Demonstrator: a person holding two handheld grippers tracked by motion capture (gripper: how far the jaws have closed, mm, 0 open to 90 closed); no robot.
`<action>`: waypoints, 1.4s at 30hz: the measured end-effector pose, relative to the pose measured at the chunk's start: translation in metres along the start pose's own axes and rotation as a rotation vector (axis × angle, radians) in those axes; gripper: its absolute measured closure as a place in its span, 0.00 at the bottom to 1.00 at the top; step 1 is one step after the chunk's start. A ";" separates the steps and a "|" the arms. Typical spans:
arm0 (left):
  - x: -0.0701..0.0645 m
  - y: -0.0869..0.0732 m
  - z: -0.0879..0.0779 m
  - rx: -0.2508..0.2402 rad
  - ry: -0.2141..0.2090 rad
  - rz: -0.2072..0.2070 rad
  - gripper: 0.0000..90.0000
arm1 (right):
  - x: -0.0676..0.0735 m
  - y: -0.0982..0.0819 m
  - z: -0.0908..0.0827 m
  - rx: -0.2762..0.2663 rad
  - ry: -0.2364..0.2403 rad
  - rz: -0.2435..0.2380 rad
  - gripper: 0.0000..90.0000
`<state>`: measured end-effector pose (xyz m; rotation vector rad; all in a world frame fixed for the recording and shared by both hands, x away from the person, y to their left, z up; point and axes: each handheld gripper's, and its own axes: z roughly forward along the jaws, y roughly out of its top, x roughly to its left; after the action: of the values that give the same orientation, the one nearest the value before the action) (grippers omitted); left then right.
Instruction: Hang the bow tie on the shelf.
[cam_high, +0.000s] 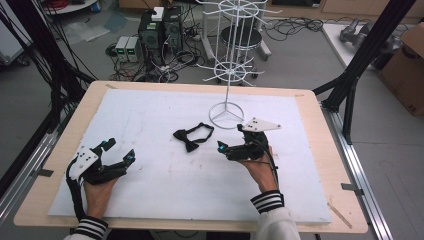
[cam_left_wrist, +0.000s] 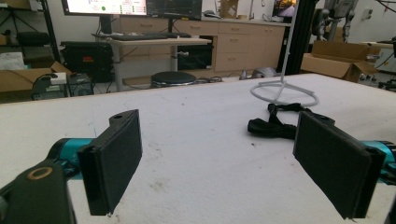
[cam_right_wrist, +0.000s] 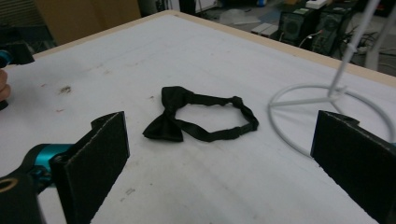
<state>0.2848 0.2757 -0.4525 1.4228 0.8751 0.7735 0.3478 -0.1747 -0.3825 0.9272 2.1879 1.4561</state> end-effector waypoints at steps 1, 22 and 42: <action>0.000 0.000 0.000 0.003 0.000 -0.002 0.18 | 0.002 0.002 0.002 0.007 0.002 -0.014 0.04; 0.000 0.000 0.000 0.001 0.000 -0.003 0.18 | 0.020 0.023 0.055 0.129 0.094 0.008 0.09; 0.001 0.000 0.000 0.000 -0.002 -0.004 0.18 | 0.029 0.031 0.102 0.253 0.105 0.000 0.22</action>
<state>0.2848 0.2765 -0.4525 1.4214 0.8765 0.7685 0.3988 -0.0780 -0.3944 0.9490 2.4922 1.2728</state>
